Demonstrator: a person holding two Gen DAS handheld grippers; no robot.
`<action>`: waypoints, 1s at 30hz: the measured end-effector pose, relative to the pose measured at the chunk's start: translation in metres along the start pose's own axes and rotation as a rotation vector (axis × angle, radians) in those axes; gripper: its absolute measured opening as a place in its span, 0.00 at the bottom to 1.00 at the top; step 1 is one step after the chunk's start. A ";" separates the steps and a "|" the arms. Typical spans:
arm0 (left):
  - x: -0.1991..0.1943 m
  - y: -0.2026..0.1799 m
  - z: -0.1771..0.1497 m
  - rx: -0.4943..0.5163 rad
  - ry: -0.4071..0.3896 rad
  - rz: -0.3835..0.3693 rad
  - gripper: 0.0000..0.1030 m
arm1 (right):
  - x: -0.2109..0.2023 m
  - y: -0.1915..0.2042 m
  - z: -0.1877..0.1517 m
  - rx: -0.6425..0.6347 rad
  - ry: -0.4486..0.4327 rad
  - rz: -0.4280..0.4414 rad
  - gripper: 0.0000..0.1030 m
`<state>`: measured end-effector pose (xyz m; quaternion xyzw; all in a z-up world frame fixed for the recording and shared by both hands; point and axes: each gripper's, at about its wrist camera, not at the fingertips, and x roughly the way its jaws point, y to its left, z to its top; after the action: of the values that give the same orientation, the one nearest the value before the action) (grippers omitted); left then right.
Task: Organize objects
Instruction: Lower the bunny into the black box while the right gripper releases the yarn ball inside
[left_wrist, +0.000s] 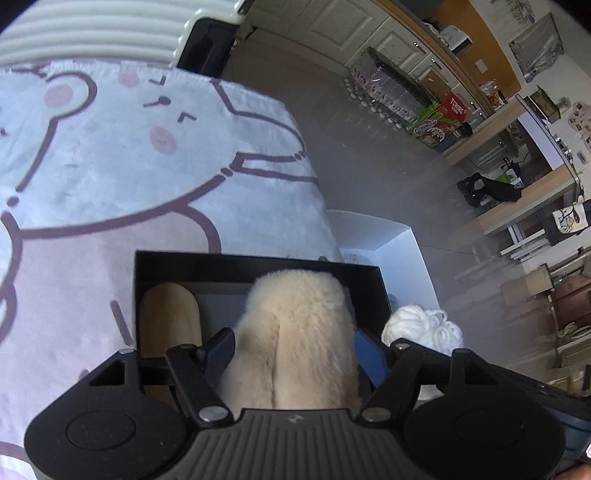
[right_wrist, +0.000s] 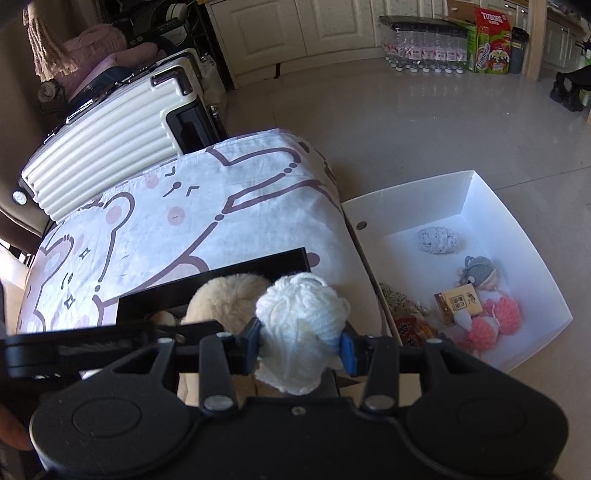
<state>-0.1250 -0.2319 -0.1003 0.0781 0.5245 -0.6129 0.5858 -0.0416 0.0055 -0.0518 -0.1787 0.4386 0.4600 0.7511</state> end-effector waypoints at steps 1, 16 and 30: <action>-0.004 -0.003 0.001 0.028 -0.014 0.020 0.68 | 0.001 0.001 -0.001 -0.004 0.007 0.003 0.43; -0.048 0.037 0.013 -0.057 -0.111 0.097 0.41 | 0.003 0.057 -0.001 -0.112 0.043 0.140 0.43; -0.060 0.047 0.012 0.018 -0.119 0.155 0.40 | 0.065 0.096 -0.017 -0.126 0.186 0.142 0.42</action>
<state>-0.0628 -0.1913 -0.0785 0.0871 0.4758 -0.5738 0.6609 -0.1191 0.0784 -0.1012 -0.2356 0.4882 0.5201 0.6601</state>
